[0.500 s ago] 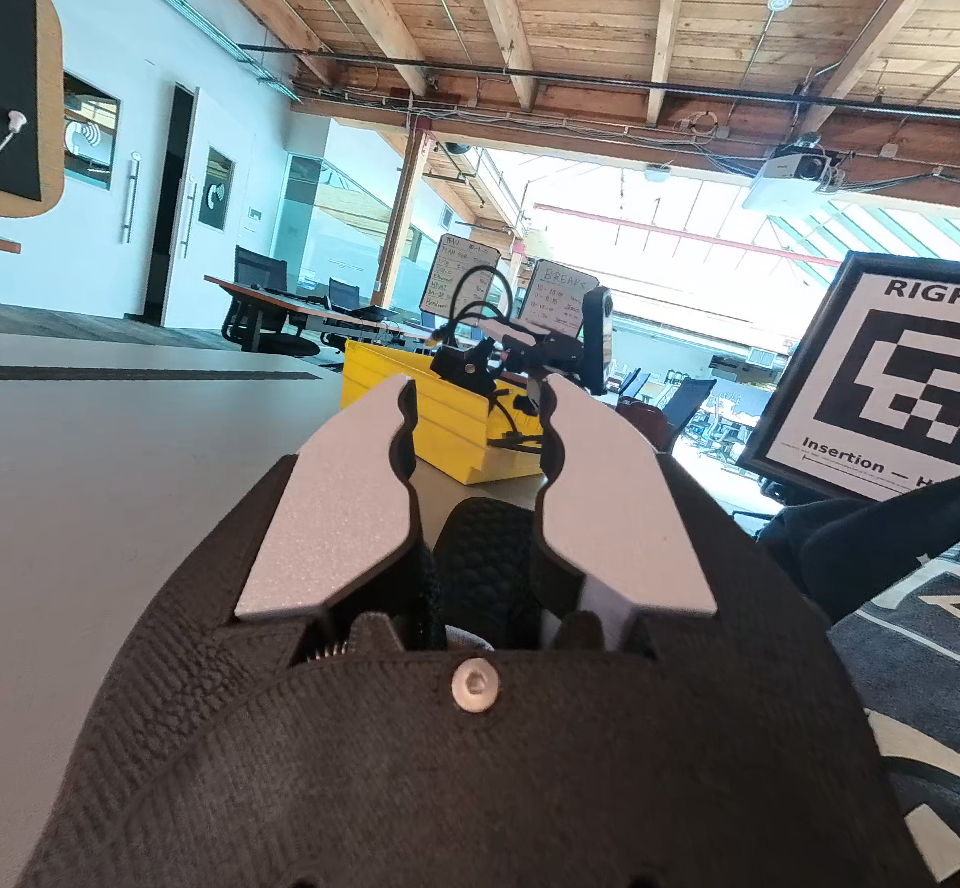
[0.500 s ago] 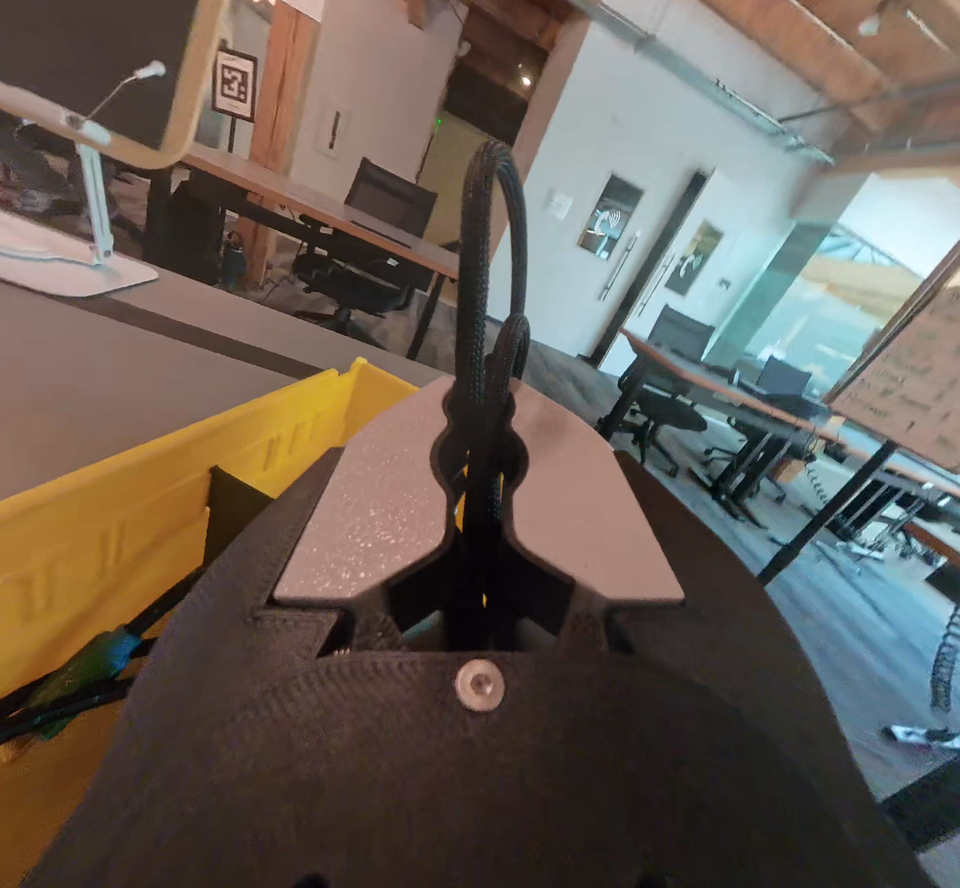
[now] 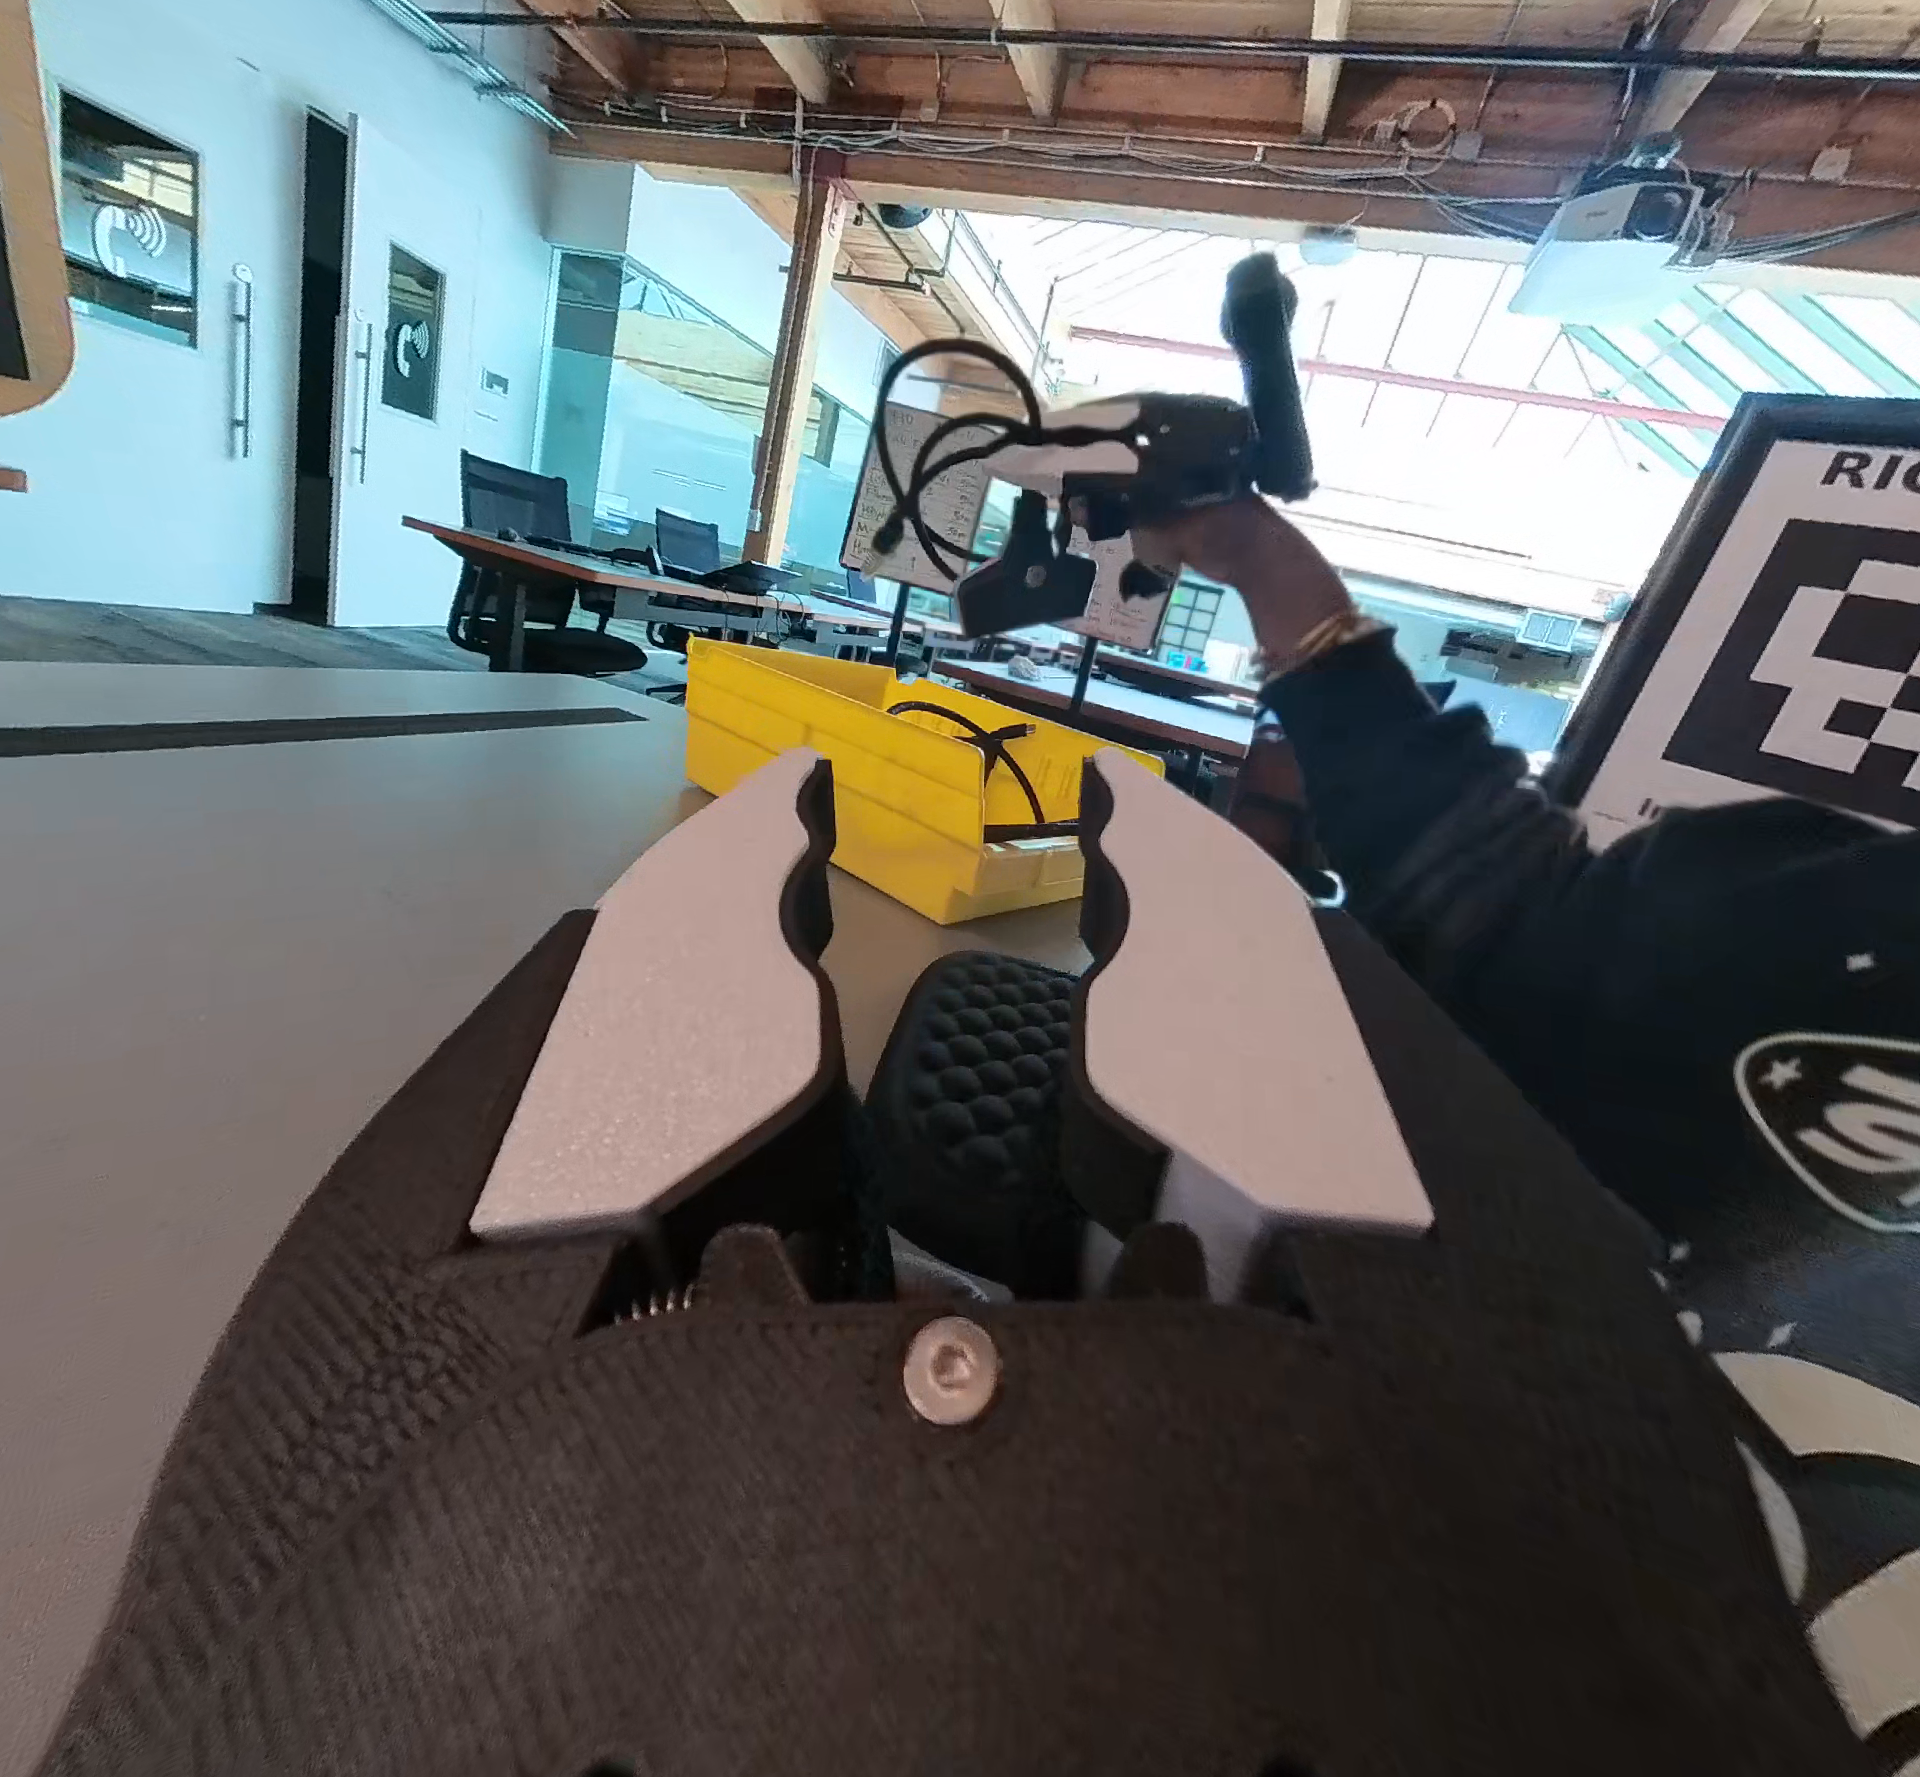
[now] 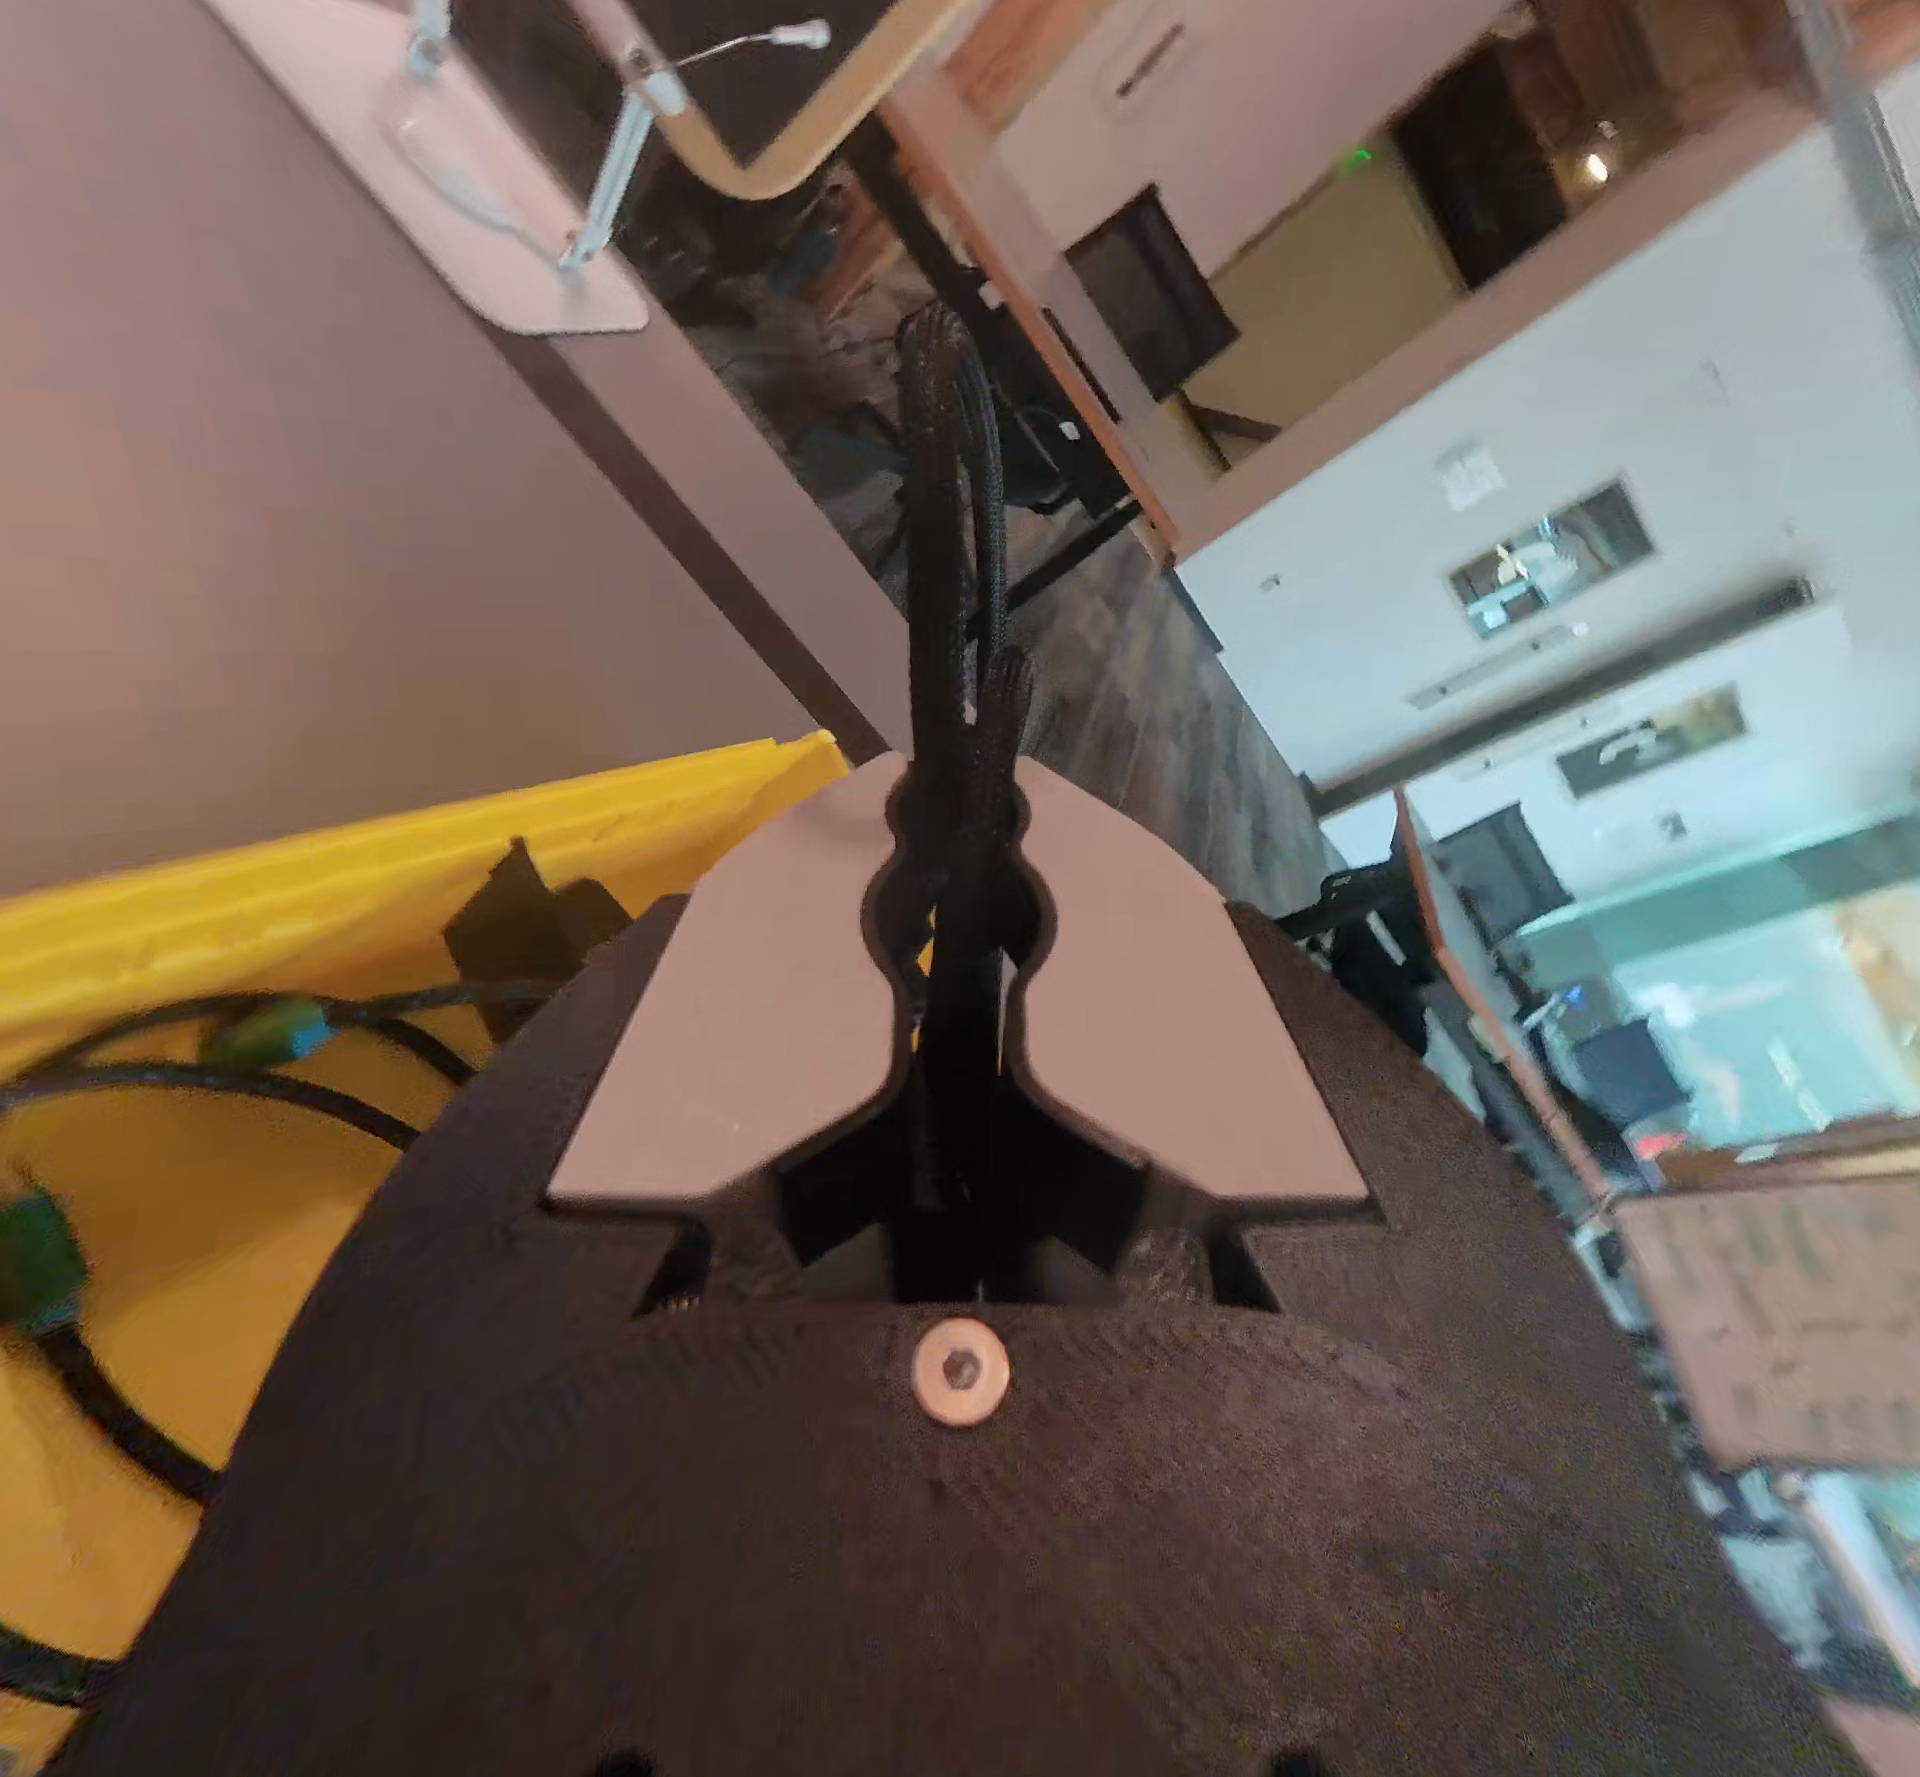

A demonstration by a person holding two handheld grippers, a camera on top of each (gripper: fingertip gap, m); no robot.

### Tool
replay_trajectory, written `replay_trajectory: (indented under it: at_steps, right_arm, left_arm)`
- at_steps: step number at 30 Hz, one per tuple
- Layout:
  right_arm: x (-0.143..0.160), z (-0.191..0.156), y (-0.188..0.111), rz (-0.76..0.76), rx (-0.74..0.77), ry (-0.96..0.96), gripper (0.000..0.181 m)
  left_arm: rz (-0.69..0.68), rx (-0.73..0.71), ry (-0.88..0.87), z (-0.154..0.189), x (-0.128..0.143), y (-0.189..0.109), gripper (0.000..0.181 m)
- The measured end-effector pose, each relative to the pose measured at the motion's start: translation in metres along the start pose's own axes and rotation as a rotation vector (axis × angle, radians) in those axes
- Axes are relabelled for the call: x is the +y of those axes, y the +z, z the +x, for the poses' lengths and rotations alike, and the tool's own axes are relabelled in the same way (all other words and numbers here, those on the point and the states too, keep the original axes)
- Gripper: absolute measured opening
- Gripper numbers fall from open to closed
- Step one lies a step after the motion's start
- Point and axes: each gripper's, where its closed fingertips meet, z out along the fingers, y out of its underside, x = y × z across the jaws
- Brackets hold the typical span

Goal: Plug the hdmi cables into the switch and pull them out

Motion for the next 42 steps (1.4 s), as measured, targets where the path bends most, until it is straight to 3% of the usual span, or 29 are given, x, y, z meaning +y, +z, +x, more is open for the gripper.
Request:
replay_trajectory:
  at_steps: [2, 5, 9, 11, 16, 26, 29, 30, 32, 33, 36, 39, 42]
  right_arm:
    - [0.002, 0.001, 0.015, -0.004, -0.072, -0.162, 0.013]
    - [0.027, -0.007, 0.046, -0.039, -0.18, -0.32, 0.012]
    - [0.078, -0.031, 0.08, -0.123, -0.342, -0.265, 0.013]
    - [0.1, -0.034, 0.089, -0.18, -0.335, -0.275, 0.014]
    - [0.136, -0.072, 0.086, -0.282, -0.546, -0.118, 0.016]
    - [0.14, -0.084, 0.081, -0.298, -0.623, 0.272, 0.027]
    - [0.148, -0.096, 0.077, -0.43, -0.699, 0.424, 0.029]
    - [0.152, -0.104, 0.076, -0.505, -0.742, 0.5, 0.04]
    - [0.155, -0.11, 0.078, -0.584, -0.79, 0.609, 0.04]
    - [0.152, -0.11, 0.078, -0.58, -0.809, 0.642, 0.043]
    - [0.121, -0.105, 0.069, -0.432, -0.876, 0.754, 0.078]
    - [0.099, -0.083, 0.053, -0.344, -0.789, 0.781, 0.115]
    - [0.092, -0.061, 0.022, -0.304, -0.596, 0.734, 0.108]
  left_arm:
    - [-0.007, 0.002, 0.0, 0.0, 0.001, 0.001, 0.044]
    - [-0.002, 0.002, 0.009, 0.001, 0.001, 0.0, 0.043]
    - [0.014, -0.004, -0.002, -0.001, -0.001, -0.001, 0.043]
    - [0.017, -0.003, -0.012, -0.002, -0.002, -0.001, 0.043]
    - [0.011, -0.003, 0.016, 0.001, 0.0, -0.001, 0.043]
    - [-0.019, 0.006, 0.035, 0.003, 0.005, 0.001, 0.043]
    - [-0.022, 0.01, 0.039, 0.004, 0.005, 0.001, 0.043]
    - [-0.025, 0.012, 0.039, 0.004, 0.006, 0.001, 0.043]
    - [-0.031, 0.017, 0.039, 0.005, 0.007, 0.002, 0.043]
    - [-0.031, 0.017, 0.04, 0.005, 0.007, 0.002, 0.043]
    - [-0.027, 0.016, 0.036, 0.004, 0.006, 0.002, 0.043]
    - [-0.029, 0.017, 0.032, 0.004, 0.006, 0.002, 0.043]
    - [-0.028, 0.015, 0.043, 0.005, 0.007, 0.001, 0.043]
